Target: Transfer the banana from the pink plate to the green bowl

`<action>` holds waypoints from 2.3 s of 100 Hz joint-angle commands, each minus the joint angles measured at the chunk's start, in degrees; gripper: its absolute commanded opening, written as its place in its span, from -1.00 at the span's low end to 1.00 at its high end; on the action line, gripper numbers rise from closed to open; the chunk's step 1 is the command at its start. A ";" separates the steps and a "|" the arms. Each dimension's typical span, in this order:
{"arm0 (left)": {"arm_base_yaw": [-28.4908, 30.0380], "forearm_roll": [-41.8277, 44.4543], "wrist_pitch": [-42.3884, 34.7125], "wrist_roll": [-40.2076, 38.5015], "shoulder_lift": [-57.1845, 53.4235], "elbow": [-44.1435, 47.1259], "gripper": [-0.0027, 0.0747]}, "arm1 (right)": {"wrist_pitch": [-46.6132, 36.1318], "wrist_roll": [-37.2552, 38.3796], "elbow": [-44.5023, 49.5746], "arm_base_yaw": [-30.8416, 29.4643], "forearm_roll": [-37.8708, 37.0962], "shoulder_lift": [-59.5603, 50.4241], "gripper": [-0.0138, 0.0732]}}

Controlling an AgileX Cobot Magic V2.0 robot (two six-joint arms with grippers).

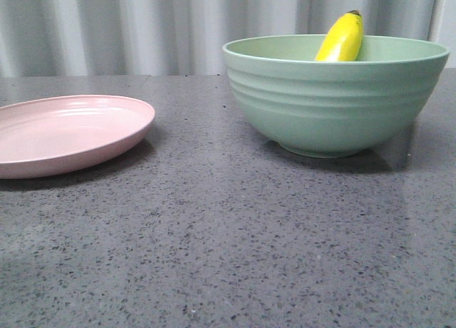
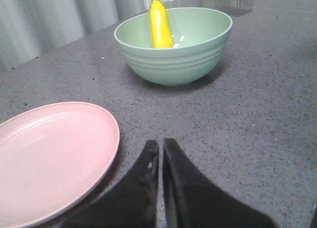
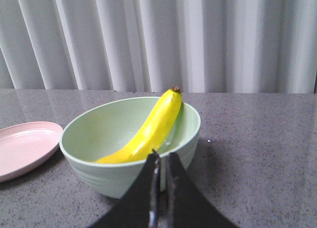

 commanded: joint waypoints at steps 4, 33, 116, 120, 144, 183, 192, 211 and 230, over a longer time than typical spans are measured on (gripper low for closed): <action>-0.29 -1.90 -5.14 -0.64 -1.57 0.27 -0.98 | -5.28 -0.55 0.88 -0.40 -0.06 -2.90 -0.85; -0.29 -2.23 -5.02 -0.64 -1.97 0.27 -0.98 | -4.72 -0.55 1.39 -0.40 -0.06 -4.77 -0.85; 9.38 -3.72 -11.18 -0.64 -1.86 4.81 -0.98 | -4.72 -0.55 1.39 -0.40 -0.06 -4.77 -0.85; 12.10 -4.71 -14.94 -0.20 -1.86 6.27 -0.98 | -4.72 -0.55 1.39 -0.40 -0.06 -4.77 -0.85; 27.61 -5.45 -28.59 -0.20 -4.73 15.03 -0.98 | -4.72 -0.55 1.39 -0.40 -0.06 -4.77 -0.85; 47.47 -8.10 -25.83 -0.20 -14.66 23.16 -0.98 | -4.72 -0.55 1.39 -0.40 -0.06 -4.77 -0.85; 48.85 -8.22 -19.36 -0.20 -16.88 23.02 -0.98 | -4.72 -0.55 1.39 -0.40 -0.06 -4.77 -0.85; 49.94 -9.41 -7.79 -0.20 -18.06 23.02 -0.98 | -4.72 -0.55 1.39 -0.40 -0.06 -4.77 -0.85; 49.94 -9.41 -5.96 -0.20 -18.06 23.02 -0.98 | -4.72 -0.55 1.39 -0.40 -0.06 -4.77 -0.85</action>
